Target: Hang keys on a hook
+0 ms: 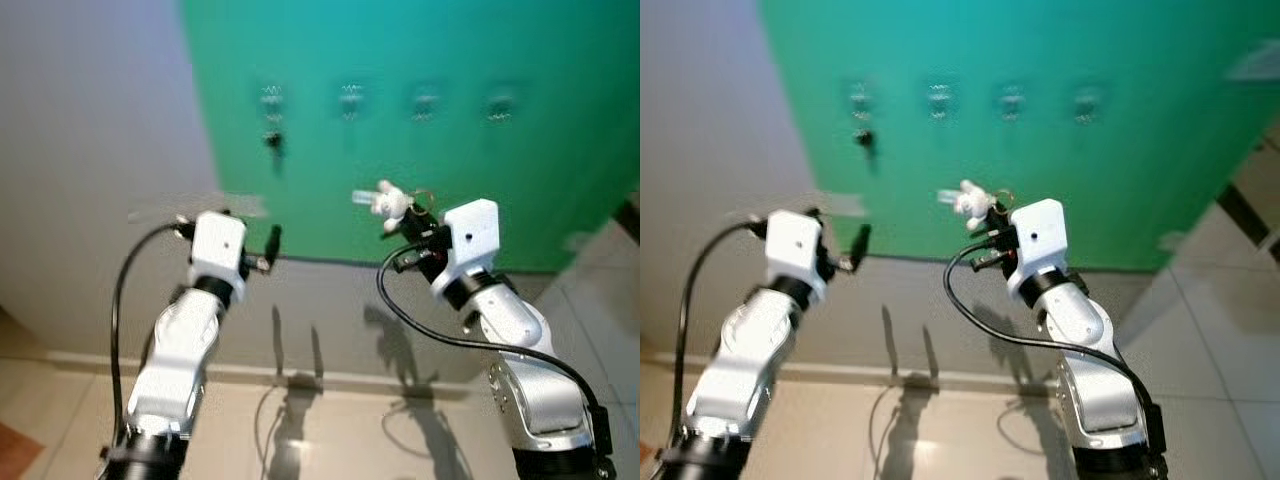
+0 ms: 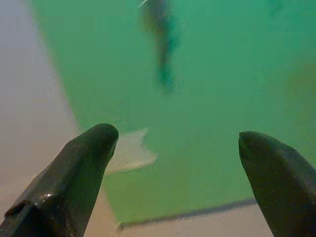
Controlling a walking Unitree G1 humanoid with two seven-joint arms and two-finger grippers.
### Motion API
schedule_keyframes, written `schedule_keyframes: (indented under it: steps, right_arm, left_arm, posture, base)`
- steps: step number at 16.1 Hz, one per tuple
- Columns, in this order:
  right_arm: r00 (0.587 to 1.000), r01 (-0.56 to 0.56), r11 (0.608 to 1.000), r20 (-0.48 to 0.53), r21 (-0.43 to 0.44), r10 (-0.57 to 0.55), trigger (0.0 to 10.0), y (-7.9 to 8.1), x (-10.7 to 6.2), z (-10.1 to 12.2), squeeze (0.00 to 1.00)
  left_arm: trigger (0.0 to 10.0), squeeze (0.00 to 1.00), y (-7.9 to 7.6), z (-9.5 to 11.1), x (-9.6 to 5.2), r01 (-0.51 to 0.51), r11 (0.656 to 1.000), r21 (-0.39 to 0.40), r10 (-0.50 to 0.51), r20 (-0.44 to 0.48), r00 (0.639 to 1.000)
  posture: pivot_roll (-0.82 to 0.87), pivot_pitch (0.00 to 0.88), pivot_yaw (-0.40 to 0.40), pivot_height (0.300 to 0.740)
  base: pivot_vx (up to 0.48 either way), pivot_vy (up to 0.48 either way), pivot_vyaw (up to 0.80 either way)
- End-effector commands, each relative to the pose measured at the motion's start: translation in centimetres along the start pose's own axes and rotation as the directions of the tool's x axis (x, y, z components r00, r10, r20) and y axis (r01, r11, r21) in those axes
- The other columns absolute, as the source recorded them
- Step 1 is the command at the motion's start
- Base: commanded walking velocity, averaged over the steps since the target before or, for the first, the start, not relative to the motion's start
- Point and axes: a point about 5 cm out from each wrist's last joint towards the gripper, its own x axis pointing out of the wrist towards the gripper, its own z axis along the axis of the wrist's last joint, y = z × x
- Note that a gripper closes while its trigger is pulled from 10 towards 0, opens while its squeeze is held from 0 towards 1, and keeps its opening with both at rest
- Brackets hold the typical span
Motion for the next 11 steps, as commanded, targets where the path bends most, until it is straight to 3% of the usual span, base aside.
schedule_keyframes:
  steps: [1,4,8,11]
  right_arm:
    - [1.000,0.012,1.000,-0.004,0.023,-0.012,10.0,-0.3,-0.1,0.1,0.00]
    - [1.000,0.016,0.998,-0.006,0.055,-0.016,10.0,-0.1,0.3,0.0,0.00]
    - [0.999,0.046,0.997,-0.014,0.064,-0.046,10.0,0.2,0.5,-0.3,0.00]
    - [1.000,0.026,0.997,-0.006,0.067,-0.026,10.0,0.5,0.6,-0.2,0.00]
  left_arm:
    - [10.0,0.00,-0.6,1.0,0.3,0.051,0.999,0.005,-0.051,0.036,0.998]
    - [10.0,0.00,-0.1,1.4,0.8,0.055,0.999,-0.004,-0.054,0.049,0.997]
    - [10.0,0.00,-0.7,2.4,0.9,0.101,0.995,-0.002,-0.100,0.089,0.991]
    - [10.0,0.00,-0.8,2.3,0.8,0.119,0.993,-0.003,-0.119,0.085,0.989]
  posture:
    - [-0.06,0.000,0.050,0.740]
    - [-0.05,0.000,0.054,0.740]
    - [-0.05,0.000,0.056,0.740]
    - [-0.05,0.000,0.061,0.740]
  base:
    - [0.000,0.000,0.00]
    - [0.000,0.000,0.00]
    - [0.000,0.000,0.00]
    - [0.281,0.000,0.80]
